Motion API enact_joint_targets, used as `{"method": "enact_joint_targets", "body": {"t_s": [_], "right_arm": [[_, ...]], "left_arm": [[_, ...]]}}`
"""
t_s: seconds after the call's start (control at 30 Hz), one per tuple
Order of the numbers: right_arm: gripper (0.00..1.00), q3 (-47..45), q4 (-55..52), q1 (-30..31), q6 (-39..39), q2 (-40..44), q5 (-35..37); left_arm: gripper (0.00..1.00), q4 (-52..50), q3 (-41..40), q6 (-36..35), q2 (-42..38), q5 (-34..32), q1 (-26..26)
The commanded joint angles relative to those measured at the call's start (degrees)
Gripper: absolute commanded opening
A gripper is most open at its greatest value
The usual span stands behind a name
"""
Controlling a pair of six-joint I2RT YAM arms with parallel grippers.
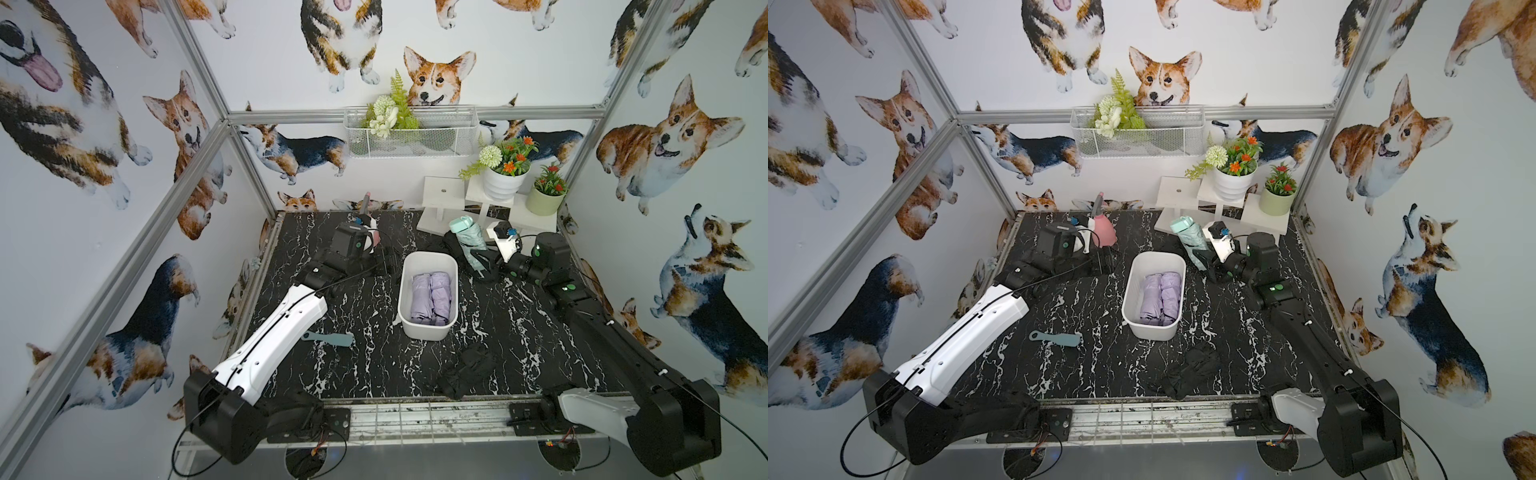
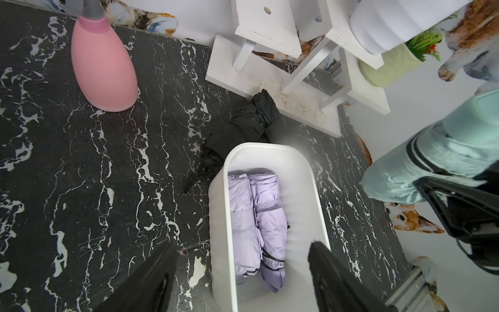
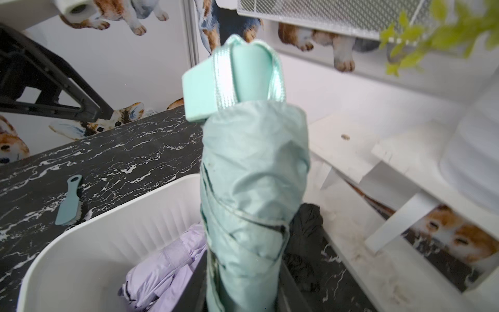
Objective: Put the umbrella into the storage box
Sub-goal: Pick up the umbrella from the center of the board.
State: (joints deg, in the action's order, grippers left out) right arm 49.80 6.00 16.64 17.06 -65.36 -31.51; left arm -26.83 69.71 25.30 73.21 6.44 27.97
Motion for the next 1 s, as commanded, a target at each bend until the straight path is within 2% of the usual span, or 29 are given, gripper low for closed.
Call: {"method": "enact_joint_targets", "body": {"t_s": [0.0,0.2,0.27,0.43,0.53,0.63,0.77,0.9,0.97], "right_arm": [[0.14,1.40,9.07,1.42,17.58,-0.37,-2.90],[0.15,5.72,10.60,5.93,38.51,-4.00,0.24],[0.15,6.25,11.51,6.29,47.18,-5.14,-1.76],[0.17,7.51,15.93,7.69,62.07,-7.25,-3.23],[0.09,8.71,15.81,8.77,73.23,-8.46,-3.52],[0.05,8.35,18.91,9.58,81.64,-9.25,-4.97],[0.08,6.48,22.12,9.74,93.45,-10.62,-6.86],[0.08,6.47,21.89,9.77,98.26,-10.65,-8.18],[0.09,6.30,23.34,9.72,98.64,-10.80,-9.69]], "left_arm": [[0.83,-0.27,1.02,-1.04,-1.20,-0.67,-0.10],[0.84,-1.40,2.75,-2.20,-2.64,-2.14,-1.05],[0.84,-2.06,3.22,-2.47,-3.01,-2.25,-1.47],[0.84,-3.76,5.25,-1.85,-3.86,1.66,-4.18],[0.85,-2.44,5.62,-2.39,-4.40,6.31,-5.79],[0.85,2.02,4.97,-6.06,-5.56,13.53,-6.08],[0.86,4.60,5.74,-9.31,-5.37,21.27,-6.41],[0.89,6.88,7.39,-8.71,-3.35,31.17,-6.50],[0.90,8.82,7.05,-7.73,-2.76,33.38,-6.43]]}}
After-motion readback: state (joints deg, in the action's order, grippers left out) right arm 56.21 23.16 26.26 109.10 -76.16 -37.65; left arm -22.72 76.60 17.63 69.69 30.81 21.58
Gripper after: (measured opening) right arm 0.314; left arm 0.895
